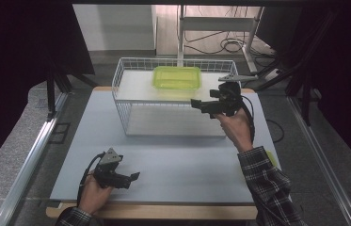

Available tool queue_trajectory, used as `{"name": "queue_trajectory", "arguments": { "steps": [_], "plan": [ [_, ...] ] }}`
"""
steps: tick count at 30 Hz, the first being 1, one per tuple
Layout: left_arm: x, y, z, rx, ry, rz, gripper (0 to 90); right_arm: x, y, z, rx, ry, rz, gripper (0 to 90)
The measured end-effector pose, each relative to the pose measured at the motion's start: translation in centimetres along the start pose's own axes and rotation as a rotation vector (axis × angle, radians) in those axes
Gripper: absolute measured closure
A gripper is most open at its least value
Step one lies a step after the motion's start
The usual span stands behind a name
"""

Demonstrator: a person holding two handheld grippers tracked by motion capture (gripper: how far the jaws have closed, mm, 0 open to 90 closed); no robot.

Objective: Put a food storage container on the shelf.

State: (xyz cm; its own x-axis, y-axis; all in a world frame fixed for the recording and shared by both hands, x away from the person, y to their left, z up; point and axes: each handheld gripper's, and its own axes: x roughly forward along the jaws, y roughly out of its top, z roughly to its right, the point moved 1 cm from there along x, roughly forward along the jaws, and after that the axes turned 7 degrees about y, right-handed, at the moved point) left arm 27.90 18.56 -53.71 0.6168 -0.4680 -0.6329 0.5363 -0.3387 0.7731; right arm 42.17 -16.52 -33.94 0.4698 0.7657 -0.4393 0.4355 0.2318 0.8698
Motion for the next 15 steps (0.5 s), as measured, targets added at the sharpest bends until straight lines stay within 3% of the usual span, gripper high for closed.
{"name": "queue_trajectory", "arguments": {
  "steps": [15],
  "plan": [
    [0.1,0.0,0.1,0.014,0.002,-0.007,3.4,-1.8,-2.9,-0.8,-0.056,0.014,-0.008,4.6]
  ]
}}
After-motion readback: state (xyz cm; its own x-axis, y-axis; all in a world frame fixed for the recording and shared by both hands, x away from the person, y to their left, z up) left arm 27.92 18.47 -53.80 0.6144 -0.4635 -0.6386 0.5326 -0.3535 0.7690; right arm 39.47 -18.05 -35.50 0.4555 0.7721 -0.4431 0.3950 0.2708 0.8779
